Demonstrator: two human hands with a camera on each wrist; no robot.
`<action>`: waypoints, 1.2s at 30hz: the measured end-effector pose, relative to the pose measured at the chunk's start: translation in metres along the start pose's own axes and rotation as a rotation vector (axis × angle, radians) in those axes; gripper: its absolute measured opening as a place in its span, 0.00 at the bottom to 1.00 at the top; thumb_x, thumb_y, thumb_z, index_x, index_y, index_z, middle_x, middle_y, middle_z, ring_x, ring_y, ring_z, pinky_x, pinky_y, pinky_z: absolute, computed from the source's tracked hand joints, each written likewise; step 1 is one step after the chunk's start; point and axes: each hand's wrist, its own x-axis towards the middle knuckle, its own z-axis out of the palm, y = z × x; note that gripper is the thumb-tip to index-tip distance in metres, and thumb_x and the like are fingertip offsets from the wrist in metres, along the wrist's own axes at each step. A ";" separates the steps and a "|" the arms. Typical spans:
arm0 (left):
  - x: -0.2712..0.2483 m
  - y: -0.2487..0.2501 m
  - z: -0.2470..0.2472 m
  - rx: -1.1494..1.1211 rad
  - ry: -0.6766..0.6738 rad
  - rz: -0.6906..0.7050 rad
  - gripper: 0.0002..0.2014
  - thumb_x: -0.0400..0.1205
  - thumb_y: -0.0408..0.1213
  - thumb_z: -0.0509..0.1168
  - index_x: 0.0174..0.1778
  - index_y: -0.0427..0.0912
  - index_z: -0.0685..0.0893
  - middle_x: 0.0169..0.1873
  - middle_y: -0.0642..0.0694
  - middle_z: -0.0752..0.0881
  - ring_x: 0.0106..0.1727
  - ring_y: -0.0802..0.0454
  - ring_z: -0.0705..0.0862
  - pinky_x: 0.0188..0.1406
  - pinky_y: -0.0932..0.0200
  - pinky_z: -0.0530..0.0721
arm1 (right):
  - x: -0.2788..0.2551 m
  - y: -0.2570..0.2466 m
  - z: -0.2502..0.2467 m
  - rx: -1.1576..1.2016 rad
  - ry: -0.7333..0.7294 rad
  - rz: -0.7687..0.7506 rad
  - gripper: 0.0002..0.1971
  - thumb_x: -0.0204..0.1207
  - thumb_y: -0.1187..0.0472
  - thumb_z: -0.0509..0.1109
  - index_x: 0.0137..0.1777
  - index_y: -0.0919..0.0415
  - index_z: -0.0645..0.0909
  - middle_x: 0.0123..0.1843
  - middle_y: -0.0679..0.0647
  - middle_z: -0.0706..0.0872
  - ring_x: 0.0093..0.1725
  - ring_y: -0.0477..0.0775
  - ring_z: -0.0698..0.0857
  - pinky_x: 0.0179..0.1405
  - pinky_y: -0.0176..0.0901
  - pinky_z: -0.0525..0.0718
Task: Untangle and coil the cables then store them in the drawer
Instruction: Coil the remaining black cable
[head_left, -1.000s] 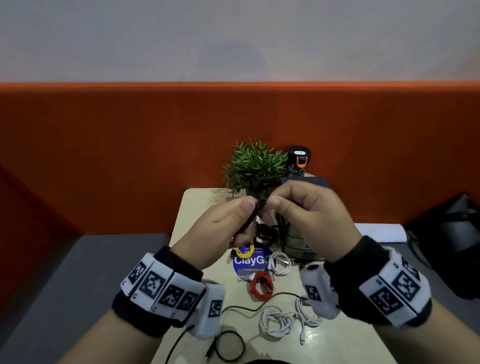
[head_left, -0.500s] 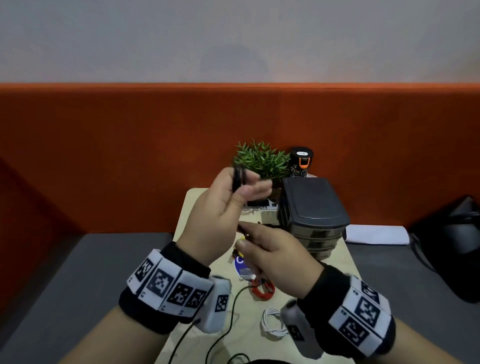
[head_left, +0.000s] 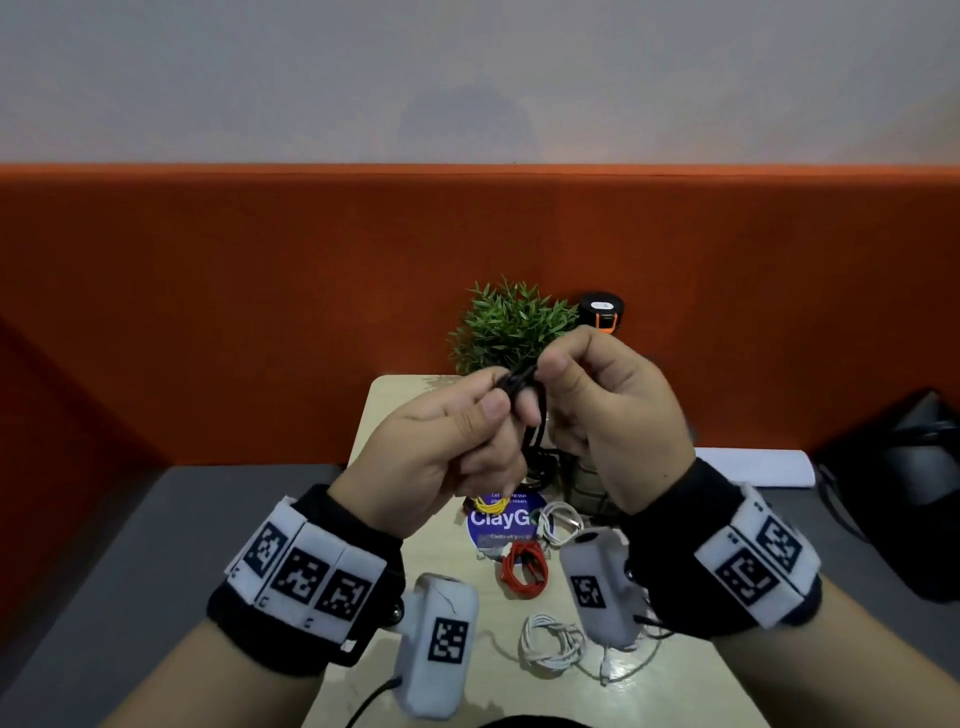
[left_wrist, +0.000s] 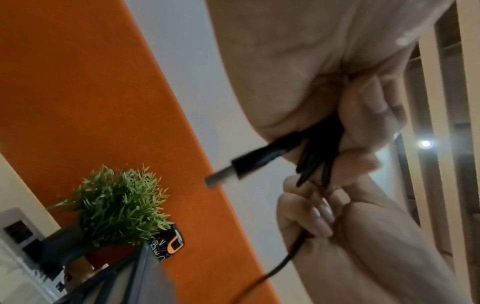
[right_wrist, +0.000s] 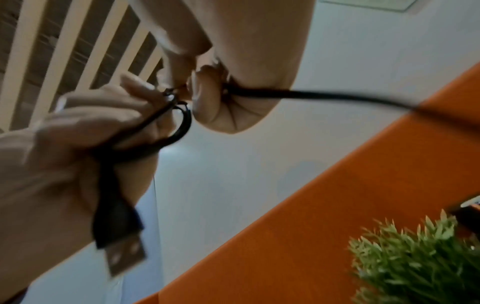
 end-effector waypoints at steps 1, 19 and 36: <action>0.001 0.001 0.001 -0.058 0.015 0.016 0.13 0.84 0.42 0.57 0.47 0.33 0.76 0.20 0.53 0.67 0.18 0.56 0.63 0.26 0.58 0.72 | 0.000 0.005 0.003 0.047 0.015 0.022 0.07 0.72 0.52 0.69 0.37 0.52 0.78 0.24 0.50 0.72 0.17 0.42 0.64 0.14 0.31 0.61; 0.008 -0.004 -0.002 0.666 0.361 0.091 0.11 0.88 0.37 0.51 0.62 0.39 0.74 0.47 0.49 0.91 0.52 0.65 0.86 0.50 0.76 0.76 | -0.032 0.015 0.017 -0.581 -0.221 0.148 0.09 0.82 0.58 0.62 0.43 0.46 0.80 0.25 0.54 0.79 0.25 0.51 0.76 0.27 0.48 0.75; 0.006 0.011 0.009 -0.085 0.044 0.120 0.16 0.85 0.45 0.53 0.48 0.35 0.79 0.19 0.53 0.71 0.18 0.55 0.69 0.34 0.55 0.75 | 0.003 0.005 -0.012 -0.260 0.027 -0.035 0.19 0.83 0.67 0.61 0.52 0.41 0.87 0.29 0.44 0.79 0.26 0.43 0.73 0.25 0.32 0.70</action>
